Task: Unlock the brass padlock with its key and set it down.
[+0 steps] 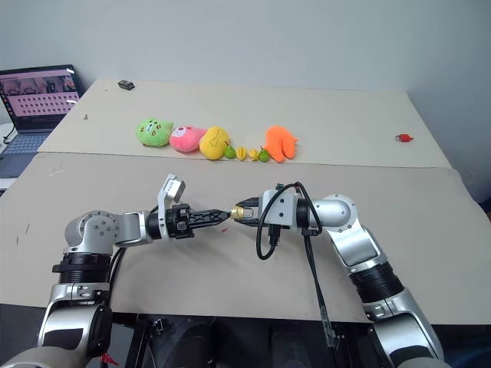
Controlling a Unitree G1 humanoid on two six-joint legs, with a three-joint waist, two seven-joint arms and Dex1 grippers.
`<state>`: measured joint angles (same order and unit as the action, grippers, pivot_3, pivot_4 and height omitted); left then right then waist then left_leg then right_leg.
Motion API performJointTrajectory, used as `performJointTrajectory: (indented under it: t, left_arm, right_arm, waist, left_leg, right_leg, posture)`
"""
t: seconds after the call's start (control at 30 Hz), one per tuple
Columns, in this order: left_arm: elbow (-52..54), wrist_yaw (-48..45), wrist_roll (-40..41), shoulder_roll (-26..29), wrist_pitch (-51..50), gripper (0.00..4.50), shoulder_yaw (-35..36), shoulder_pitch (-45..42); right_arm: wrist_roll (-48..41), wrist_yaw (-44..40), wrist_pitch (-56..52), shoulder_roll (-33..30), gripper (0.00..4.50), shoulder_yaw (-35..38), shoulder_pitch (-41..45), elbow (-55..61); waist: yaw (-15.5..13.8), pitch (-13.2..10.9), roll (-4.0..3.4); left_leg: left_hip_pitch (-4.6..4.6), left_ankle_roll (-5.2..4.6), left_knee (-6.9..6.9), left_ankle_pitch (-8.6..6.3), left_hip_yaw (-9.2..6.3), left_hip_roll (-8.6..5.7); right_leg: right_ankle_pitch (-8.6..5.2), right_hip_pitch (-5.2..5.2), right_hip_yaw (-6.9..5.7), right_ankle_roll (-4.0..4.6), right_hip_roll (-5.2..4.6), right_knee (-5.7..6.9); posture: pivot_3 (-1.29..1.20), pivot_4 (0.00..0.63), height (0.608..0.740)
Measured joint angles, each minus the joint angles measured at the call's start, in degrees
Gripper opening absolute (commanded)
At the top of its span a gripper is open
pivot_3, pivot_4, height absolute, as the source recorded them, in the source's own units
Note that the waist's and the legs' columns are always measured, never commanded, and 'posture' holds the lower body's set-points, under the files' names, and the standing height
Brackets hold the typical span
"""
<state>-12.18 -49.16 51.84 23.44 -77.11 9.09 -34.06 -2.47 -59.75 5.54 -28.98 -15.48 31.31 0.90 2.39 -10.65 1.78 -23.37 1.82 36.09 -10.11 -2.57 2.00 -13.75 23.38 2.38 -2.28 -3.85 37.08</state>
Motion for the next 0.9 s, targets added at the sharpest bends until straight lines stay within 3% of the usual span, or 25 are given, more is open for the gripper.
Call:
performJointTrajectory:
  t: [0.67,0.9]
  left_arm:
    - [-4.5,0.3,0.3,-2.8,1.4,0.68,3.3,-3.4]
    - [-2.4,-1.0,2.4,0.4,-2.0,0.68,3.5,-1.9]
  right_arm:
    - [-0.1,-1.0,-0.4,0.2,0.90,-1.4,0.4,0.8]
    - [-0.6,-1.4,0.2,-0.7,0.90,-0.5,2.0,-4.2]
  waist:
    - [0.0,0.0,0.01]
    - [0.1,0.0,0.01]
  left_leg:
    - [-0.01,0.00,0.00,0.00,-0.01,0.00]
    - [0.02,0.00,-0.03,0.00,0.00,0.00]
  right_leg:
    - [-0.01,0.00,-0.01,-0.02,0.00,-0.02]
    - [-0.01,0.00,-0.01,-0.02,0.00,-0.02]
  posture:
    - [0.00,0.150,0.722]
    - [0.00,0.150,0.722]
